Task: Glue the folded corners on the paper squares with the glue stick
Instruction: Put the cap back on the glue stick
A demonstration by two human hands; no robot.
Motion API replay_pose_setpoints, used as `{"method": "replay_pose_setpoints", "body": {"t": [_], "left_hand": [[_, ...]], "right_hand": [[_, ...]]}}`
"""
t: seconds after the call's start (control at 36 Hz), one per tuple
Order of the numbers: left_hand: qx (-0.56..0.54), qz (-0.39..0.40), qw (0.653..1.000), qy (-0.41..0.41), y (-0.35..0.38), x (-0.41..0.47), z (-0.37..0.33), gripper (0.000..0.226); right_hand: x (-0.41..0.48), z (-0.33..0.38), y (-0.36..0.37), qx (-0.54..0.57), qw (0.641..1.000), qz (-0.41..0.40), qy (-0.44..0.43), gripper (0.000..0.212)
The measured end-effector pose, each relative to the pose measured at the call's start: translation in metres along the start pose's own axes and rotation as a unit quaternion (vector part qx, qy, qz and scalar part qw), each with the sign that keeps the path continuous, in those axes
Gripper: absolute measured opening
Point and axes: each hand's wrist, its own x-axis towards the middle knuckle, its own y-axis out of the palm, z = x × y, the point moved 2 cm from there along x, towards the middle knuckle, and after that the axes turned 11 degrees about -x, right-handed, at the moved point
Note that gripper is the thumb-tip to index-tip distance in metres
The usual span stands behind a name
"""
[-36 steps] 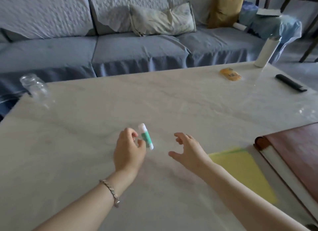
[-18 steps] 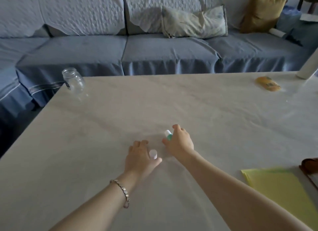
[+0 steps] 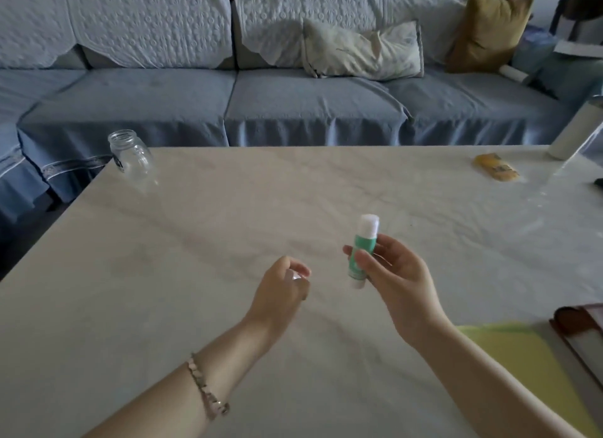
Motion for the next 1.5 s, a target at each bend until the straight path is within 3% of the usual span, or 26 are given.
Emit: {"method": "replay_pose_setpoints", "body": {"t": [0.08, 0.19, 0.28, 0.42, 0.58, 0.64, 0.69, 0.78, 0.83, 0.89, 0.97, 1.03, 1.08, 1.22, 1.28, 1.36, 1.42, 1.5], "left_hand": [[-0.013, 0.097, 0.995, 0.025, 0.013, -0.019, -0.017, 0.023], [0.075, 0.130, 0.985, 0.091, 0.033, -0.038, -0.023, 0.035], [0.082, 0.090, 0.983, 0.134, 0.045, -0.040, -0.018, 0.030], [0.059, 0.102, 0.975, 0.189, 0.052, -0.049, -0.013, 0.024], [0.035, 0.113, 0.973, 0.200, 0.059, -0.058, -0.009, 0.032], [-0.022, 0.141, 0.978, 0.155, 0.063, -0.060, -0.011, 0.037], [-0.130, 0.212, 0.968, 0.037, 0.070, -0.062, -0.016, 0.039], [-0.270, 0.308, 0.897, -0.168, 0.078, -0.068, -0.027, 0.049], [-0.294, 0.289, 0.887, -0.209, 0.081, -0.067, -0.029, 0.056], [-0.228, 0.233, 0.930, -0.167, 0.082, -0.064, -0.030, 0.052], [-0.106, 0.157, 0.982, 0.012, 0.079, -0.057, -0.029, 0.038], [-0.053, 0.137, 0.981, 0.127, 0.074, -0.057, -0.029, 0.019], [0.011, 0.129, 0.971, 0.202, 0.070, -0.059, -0.028, 0.014], [0.171, 0.110, 0.935, 0.290, 0.065, -0.059, -0.019, 0.039], [0.189, 0.086, 0.919, 0.335, 0.063, -0.059, -0.017, 0.039], [0.147, 0.089, 0.927, 0.334, 0.059, -0.061, -0.015, 0.022], [0.106, 0.112, 0.943, 0.297, 0.056, -0.062, -0.016, 0.023], [-0.027, 0.207, 0.968, 0.141, 0.059, -0.064, -0.021, 0.036]], "right_hand": [[-0.017, 0.013, -0.014, 0.080, 0.997, -0.005, -0.011, 0.074], [-0.034, 0.019, -0.023, 0.132, 0.990, -0.049, 0.005, 0.089], [-0.044, 0.017, -0.022, 0.159, 0.984, -0.068, 0.033, 0.084], [-0.055, 0.017, -0.023, 0.198, 0.975, -0.078, 0.068, 0.047], [-0.062, 0.016, -0.026, 0.248, 0.966, -0.046, 0.049, 0.064], [-0.060, 0.016, -0.029, 0.265, 0.963, -0.020, 0.046, 0.061], [-0.058, 0.016, -0.033, 0.280, 0.959, 0.000, 0.047, 0.061], [-0.058, 0.018, -0.039, 0.293, 0.955, 0.023, 0.039, 0.051], [-0.058, 0.019, -0.041, 0.286, 0.958, 0.009, 0.025, 0.046], [-0.058, 0.017, -0.042, 0.277, 0.960, -0.031, 0.024, 0.046], [-0.059, 0.018, -0.043, 0.264, 0.960, -0.091, 0.029, 0.047], [-0.061, 0.019, -0.042, 0.251, 0.961, -0.111, 0.034, 0.049], [-0.063, 0.019, -0.039, 0.248, 0.960, -0.120, 0.041, 0.049], [-0.067, 0.018, -0.031, 0.261, 0.955, -0.119, 0.068, 0.041], [-0.068, 0.020, -0.027, 0.267, 0.956, -0.108, 0.065, 0.036], [-0.071, 0.025, -0.022, 0.269, 0.958, -0.088, 0.048, 0.043], [-0.071, 0.025, -0.022, 0.273, 0.959, -0.066, 0.042, 0.045], [-0.070, 0.020, -0.023, 0.292, 0.956, -0.025, 0.031, 0.058]]}}
